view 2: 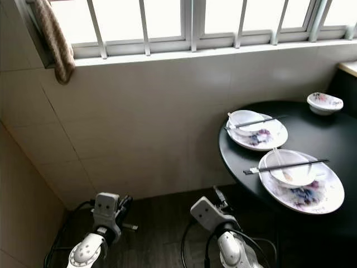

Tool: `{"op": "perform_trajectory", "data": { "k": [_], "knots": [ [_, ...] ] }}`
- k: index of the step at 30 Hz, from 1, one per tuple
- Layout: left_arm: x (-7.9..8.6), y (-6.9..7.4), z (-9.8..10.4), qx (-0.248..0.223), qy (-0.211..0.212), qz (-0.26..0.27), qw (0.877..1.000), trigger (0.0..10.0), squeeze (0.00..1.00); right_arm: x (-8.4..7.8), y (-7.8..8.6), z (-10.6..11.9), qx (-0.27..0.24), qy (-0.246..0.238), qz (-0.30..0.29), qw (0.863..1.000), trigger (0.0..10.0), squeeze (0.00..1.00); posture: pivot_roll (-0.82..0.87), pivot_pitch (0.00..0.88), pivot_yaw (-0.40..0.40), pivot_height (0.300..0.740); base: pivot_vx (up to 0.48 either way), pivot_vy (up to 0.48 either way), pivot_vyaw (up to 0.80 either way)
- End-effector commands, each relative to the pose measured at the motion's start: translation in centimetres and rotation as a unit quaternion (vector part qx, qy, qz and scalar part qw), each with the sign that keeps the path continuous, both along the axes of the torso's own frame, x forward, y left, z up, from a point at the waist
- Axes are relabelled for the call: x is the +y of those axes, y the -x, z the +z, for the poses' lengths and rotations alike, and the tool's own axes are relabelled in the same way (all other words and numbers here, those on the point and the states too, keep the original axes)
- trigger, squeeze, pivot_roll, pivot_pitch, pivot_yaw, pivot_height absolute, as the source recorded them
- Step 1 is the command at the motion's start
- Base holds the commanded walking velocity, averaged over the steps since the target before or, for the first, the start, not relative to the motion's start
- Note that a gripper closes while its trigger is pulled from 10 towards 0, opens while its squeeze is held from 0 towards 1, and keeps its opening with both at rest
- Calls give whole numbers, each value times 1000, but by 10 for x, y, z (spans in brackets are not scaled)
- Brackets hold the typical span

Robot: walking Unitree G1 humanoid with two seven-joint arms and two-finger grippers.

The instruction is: Kitchen organization

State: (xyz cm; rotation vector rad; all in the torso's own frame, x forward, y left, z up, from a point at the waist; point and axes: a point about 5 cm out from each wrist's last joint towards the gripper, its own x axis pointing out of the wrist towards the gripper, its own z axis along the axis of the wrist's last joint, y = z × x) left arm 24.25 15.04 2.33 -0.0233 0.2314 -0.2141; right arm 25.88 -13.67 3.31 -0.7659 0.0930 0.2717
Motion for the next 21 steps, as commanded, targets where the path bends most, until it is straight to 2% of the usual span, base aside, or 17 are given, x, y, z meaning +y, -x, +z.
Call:
{"op": "perform_trajectory", "data": {
  "k": [1, 6, 9, 12, 17, 21],
  "knots": [
    [2, 0, -1, 6, -4, 2, 1000, 10000, 0, 2, -2, 3, -5, -3, 6, 1000, 10000, 0, -80, 0, 18, 740, 274, 0, 0],
    [4, 0, -1, 8, -6, 1, 1000, 10000, 0, 4, -1, 3, -6, -5, 5, 1000, 10000, 0, -82, 0, 30, 740, 266, 0, 0],
    [0, -1, 0, 2, -1, -1, 1000, 10000, 0, 1, -2, 2, -2, 0, 8, 1000, 10000, 0, -76, 0, 3, 740, 250, 0, 0],
    [3, 1, 2, -9, -3, -1, 1000, 10000, 0, 6, -4, 4, -6, -1, 16, 1000, 10000, 0, -96, 0, 34, 740, 0, 0, 0],
    [3, 0, 2, -4, 9, -5, 1000, 10000, 0, 5, -3, 6, -11, -6, 13, 1000, 10000, 0, -79, 0, 25, 740, 0, 0, 0],
    [3, -1, 2, -5, 5, -2, 1000, 10000, 0, 12, -3, 10, -26, 8, 50, 998, 10000, 0, -80, 0, 24, 740, 0, 0, 0]
  ]
}}
